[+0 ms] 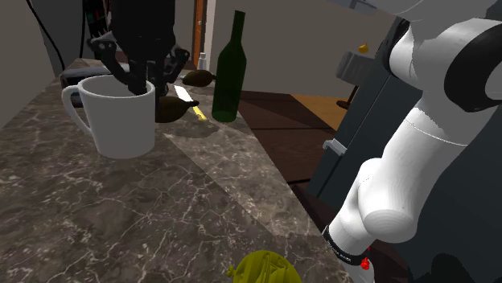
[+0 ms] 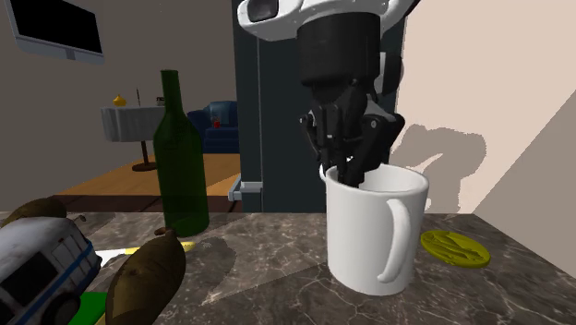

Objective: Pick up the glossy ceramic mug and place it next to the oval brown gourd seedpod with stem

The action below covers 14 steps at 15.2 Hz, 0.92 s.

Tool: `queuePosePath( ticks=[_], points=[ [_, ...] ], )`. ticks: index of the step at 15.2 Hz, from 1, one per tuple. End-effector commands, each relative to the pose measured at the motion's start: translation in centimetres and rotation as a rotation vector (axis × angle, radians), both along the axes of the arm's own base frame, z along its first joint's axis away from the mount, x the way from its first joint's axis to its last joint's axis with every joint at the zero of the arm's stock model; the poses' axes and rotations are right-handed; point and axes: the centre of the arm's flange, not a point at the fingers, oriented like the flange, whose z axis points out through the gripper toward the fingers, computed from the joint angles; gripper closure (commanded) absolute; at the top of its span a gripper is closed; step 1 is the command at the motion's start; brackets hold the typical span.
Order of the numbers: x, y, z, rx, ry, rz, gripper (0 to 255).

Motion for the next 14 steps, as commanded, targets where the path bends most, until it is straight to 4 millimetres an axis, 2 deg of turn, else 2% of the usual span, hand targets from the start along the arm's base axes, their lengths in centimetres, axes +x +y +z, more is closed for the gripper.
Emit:
queuePosePath(
  ticks=[1, 12, 14],
  points=[
    [0.0, 0.0, 1.0, 0.000, 0.000, 0.000, 255],
    [0.0, 0.0, 6.7, 0.000, 0.000, 0.000, 255],
    [1.1, -2.4, 6.6, 0.000, 0.000, 0.000, 255]
  ],
)
